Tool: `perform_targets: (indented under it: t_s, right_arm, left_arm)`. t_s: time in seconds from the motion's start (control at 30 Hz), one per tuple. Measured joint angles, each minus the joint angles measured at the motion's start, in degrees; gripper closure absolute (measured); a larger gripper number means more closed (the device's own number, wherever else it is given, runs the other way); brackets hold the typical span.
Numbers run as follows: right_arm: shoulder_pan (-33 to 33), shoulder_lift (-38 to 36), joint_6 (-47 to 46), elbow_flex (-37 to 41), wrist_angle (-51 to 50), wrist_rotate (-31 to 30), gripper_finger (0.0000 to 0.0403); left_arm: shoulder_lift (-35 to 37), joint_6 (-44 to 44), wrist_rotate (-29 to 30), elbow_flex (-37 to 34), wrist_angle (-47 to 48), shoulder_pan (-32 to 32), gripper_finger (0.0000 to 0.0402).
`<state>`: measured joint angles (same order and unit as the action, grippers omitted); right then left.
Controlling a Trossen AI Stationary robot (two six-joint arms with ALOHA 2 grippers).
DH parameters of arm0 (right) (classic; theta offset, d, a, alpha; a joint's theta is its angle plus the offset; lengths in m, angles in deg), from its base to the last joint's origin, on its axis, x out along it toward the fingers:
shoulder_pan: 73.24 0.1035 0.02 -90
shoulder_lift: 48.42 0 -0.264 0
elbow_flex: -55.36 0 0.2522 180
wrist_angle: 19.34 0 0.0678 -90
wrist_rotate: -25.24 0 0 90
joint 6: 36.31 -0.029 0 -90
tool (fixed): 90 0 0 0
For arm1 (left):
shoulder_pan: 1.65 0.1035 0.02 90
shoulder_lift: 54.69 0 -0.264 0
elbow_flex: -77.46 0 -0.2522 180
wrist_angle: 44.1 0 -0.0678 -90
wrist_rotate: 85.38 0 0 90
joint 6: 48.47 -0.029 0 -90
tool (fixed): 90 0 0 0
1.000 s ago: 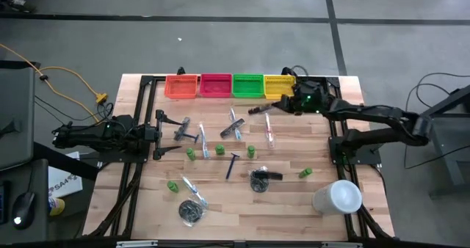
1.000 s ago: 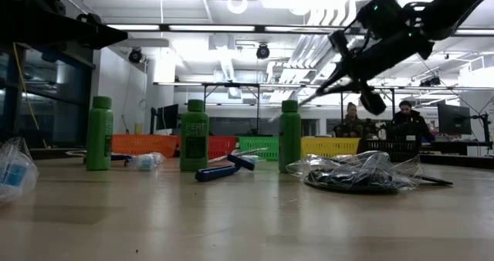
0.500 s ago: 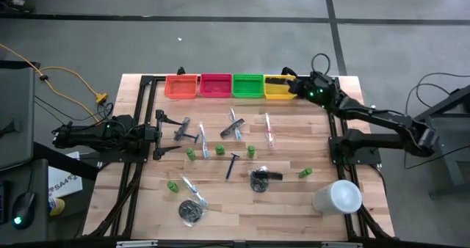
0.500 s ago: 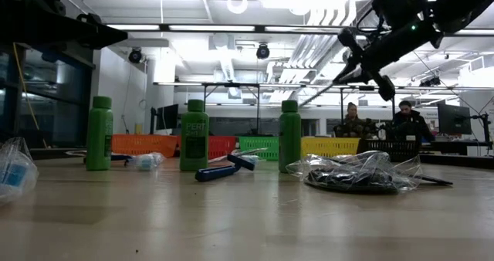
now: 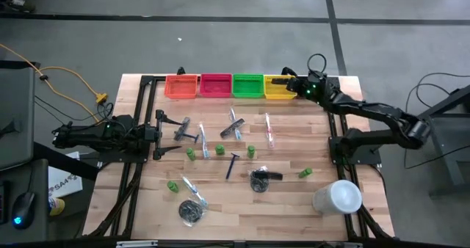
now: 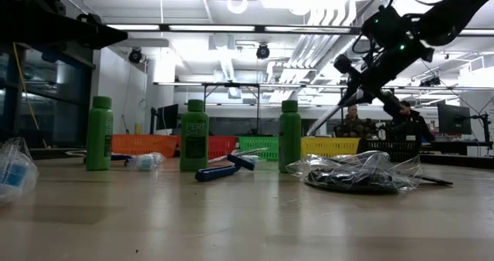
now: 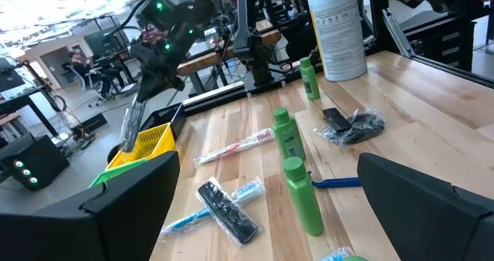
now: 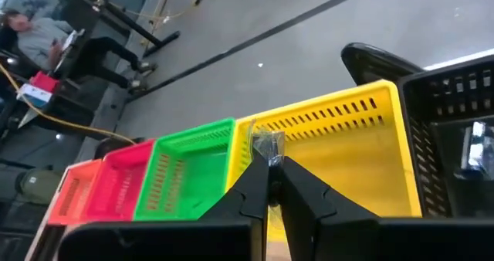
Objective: Pick & Place Travel size toiletries
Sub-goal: Put the black hair comb into the yellow bin
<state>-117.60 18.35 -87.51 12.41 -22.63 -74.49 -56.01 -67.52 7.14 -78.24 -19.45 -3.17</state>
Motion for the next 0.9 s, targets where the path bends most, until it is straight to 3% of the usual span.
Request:
perform_targets:
  t_s: [0.4,0.9]
  right_arm:
    - [-0.85,10.34,-2.73,-0.04,8.96,0.62,0.0362]
    - [-2.18,9.93,-2.69,-0.04,11.75,2.79,0.0229]
  left_arm:
    - [0.0,0.0,0.01,-0.01,-0.02,0.0,0.0005]
    - [0.0,0.0,0.01,0.0,0.0,0.0,0.0005]
